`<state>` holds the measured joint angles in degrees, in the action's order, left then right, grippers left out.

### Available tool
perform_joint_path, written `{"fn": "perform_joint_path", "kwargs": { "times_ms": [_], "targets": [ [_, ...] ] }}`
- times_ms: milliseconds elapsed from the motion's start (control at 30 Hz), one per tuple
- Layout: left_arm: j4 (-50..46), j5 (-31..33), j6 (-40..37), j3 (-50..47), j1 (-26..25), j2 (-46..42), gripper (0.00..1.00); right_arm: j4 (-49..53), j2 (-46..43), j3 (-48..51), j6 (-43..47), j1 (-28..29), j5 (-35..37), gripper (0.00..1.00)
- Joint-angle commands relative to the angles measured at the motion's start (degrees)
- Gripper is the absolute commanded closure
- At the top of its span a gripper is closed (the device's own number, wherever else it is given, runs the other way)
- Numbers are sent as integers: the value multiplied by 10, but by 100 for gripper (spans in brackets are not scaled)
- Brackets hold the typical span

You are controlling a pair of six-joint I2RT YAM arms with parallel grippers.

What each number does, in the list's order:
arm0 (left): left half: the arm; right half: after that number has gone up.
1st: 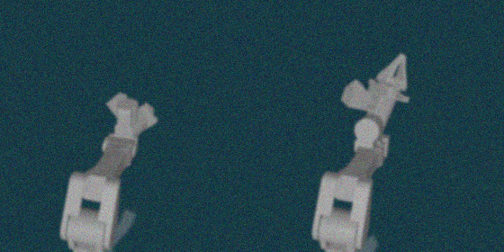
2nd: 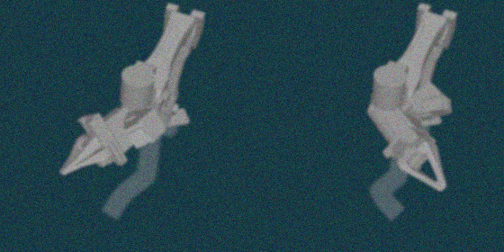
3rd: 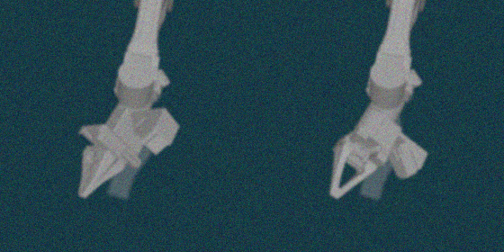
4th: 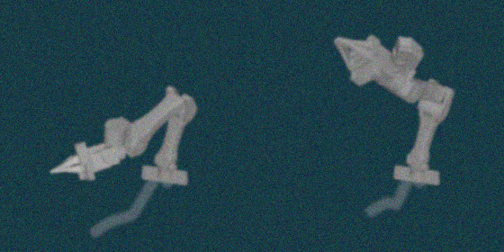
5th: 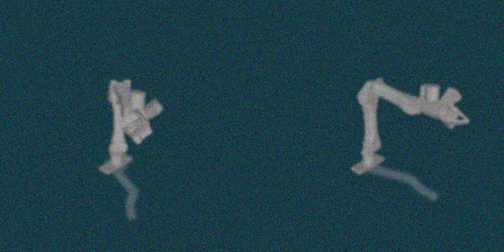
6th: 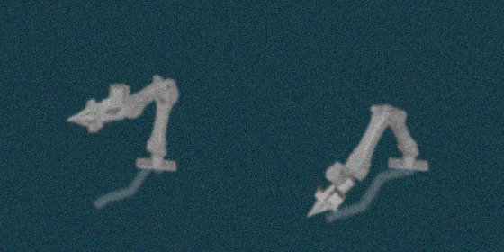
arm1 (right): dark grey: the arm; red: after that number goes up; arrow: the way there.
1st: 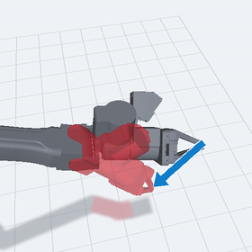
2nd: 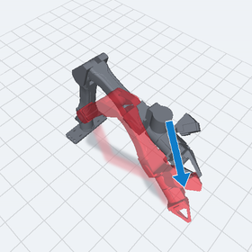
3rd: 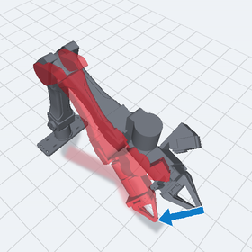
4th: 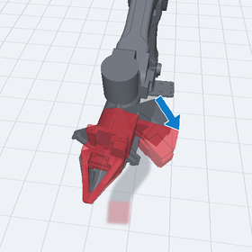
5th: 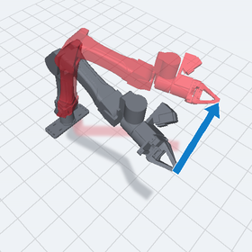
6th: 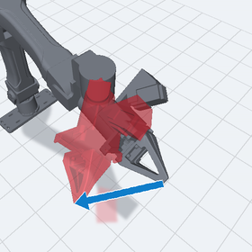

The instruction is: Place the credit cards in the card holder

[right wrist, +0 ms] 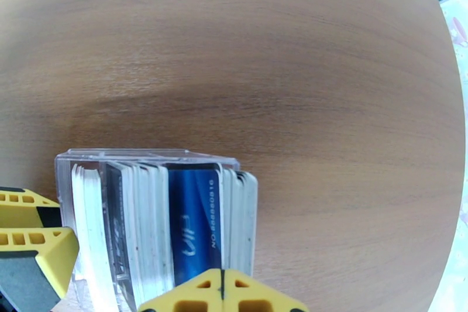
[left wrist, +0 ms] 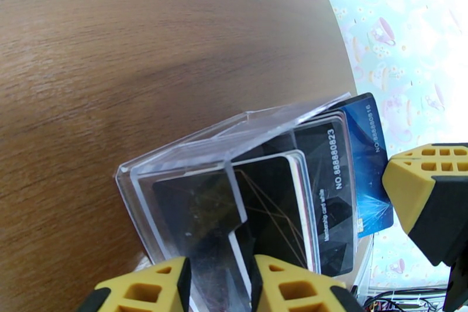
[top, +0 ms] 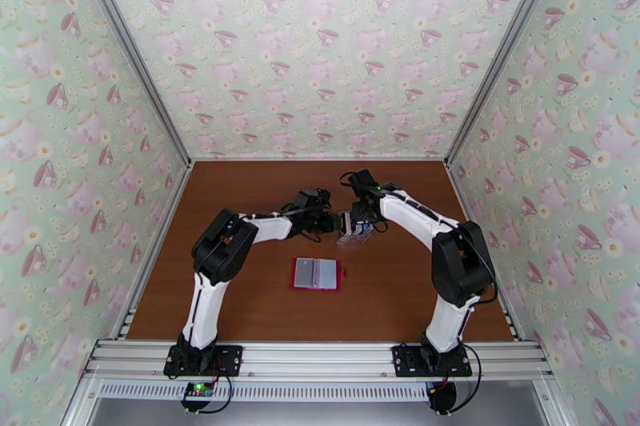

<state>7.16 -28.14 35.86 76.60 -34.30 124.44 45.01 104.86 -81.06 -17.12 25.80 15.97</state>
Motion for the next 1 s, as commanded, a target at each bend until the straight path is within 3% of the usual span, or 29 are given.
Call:
{"fn": "perform_joint_path", "kwargs": {
  "times_ms": [0, 533, 967],
  "targets": [
    [-73, 18, -3, -26, 5, 29, 68, 0, -15, -2, 4, 2, -21, 100],
    [-74, 16, -1, -25, 5, 31, 68, 4, -7, -4, 5, 25, -19, 100],
    [-68, 10, 2, -26, 6, 34, 68, 28, -9, -12, 6, 36, 59, 100]
  ]
}}
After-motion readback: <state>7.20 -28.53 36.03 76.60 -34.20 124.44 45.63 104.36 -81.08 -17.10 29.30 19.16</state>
